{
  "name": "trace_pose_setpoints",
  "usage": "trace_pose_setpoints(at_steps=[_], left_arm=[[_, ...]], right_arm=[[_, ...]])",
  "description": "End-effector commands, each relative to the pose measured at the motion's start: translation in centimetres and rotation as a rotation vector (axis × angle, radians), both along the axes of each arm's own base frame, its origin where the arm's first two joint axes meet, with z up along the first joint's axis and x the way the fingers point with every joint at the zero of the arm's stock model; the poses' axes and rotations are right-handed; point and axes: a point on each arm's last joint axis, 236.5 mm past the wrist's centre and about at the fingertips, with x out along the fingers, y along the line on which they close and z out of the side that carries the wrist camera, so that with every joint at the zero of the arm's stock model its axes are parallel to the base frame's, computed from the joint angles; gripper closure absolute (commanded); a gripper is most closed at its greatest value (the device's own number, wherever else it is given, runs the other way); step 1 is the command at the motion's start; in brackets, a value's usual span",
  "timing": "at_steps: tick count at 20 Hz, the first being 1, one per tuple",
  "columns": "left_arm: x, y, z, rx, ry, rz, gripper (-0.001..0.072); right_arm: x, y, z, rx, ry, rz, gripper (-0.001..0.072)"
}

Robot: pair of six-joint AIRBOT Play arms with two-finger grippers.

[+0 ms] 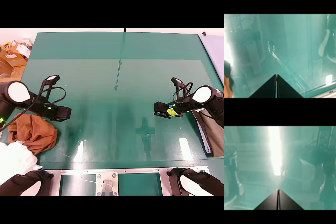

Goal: Fold the shirts.

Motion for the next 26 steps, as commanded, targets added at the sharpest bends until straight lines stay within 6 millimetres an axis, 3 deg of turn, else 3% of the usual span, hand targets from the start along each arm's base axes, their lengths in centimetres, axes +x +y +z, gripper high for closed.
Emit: trace_pose_setpoints(at_steps=[1, 3, 4, 5, 6, 8, 9, 13, 15, 17, 18, 19, 21, 23, 26], left_arm=[[0.1, 0.5, -0.2, 0.024, -0.006, -0.002, 0.0683], [0.1, 3.1, -0.9, 0.137, -0.004, 0.004, 0.0682], [0.1, 5.5, -1.2, 0.234, 0.005, 0.047, 0.0614], [0.1, 8.1, -1.4, 0.340, 0.009, 0.091, 0.0230], [0.0, 11.4, -1.2, 0.471, 0.012, 0.152, -0.0013], [-0.9, 16.2, -0.7, 0.668, 0.033, 0.241, -0.0002], [-1.5, 17.1, -1.4, 0.687, 0.059, 0.264, -0.0002], [-5.1, 20.8, -6.8, 0.679, 0.185, 0.372, -0.0002], [-6.7, 21.0, -10.0, 0.589, 0.233, 0.439, -0.0001], [-6.4, 19.4, -12.1, 0.453, 0.233, 0.415, 0.0035], [-5.9, 18.7, -12.3, 0.406, 0.227, 0.408, 0.0406], [-5.5, 18.4, -12.1, 0.386, 0.213, 0.390, 0.0662], [-3.8, 18.0, -10.6, 0.359, 0.175, 0.396, 0.0684], [-1.5, 17.1, -7.7, 0.306, 0.126, 0.366, 0.0685], [3.2, 14.2, 0.0, 0.171, -0.008, 0.341, 0.0686]], right_arm=[[0.0, 0.0, 0.0, 0.000, -0.001, 0.000, 0.0696], [0.0, 0.0, 0.0, 0.000, -0.001, 0.000, 0.0696], [0.0, 0.0, 0.0, 0.000, -0.001, 0.000, 0.0696], [0.0, 0.0, 0.0, 0.000, -0.001, 0.000, 0.0696], [0.0, 0.0, 0.0, 0.000, -0.001, 0.000, 0.0696], [0.0, 0.0, 0.0, 0.000, -0.001, 0.000, 0.0695], [0.0, 0.0, 0.0, 0.000, -0.001, 0.000, 0.0696], [0.0, 0.0, 0.0, 0.000, -0.001, 0.000, 0.0696], [0.0, 0.0, 0.0, 0.000, -0.001, 0.000, 0.0696], [0.0, 0.0, 0.0, 0.000, -0.001, 0.000, 0.0696], [0.0, 0.0, 0.0, 0.000, -0.001, 0.000, 0.0695], [0.0, 0.0, 0.0, 0.000, -0.001, 0.000, 0.0696], [0.0, 0.0, 0.0, 0.000, -0.002, 0.000, 0.0696], [0.0, 0.0, 0.0, 0.000, -0.001, 0.000, 0.0696], [0.0, 0.0, 0.0, 0.001, -0.001, -0.001, 0.0696]])
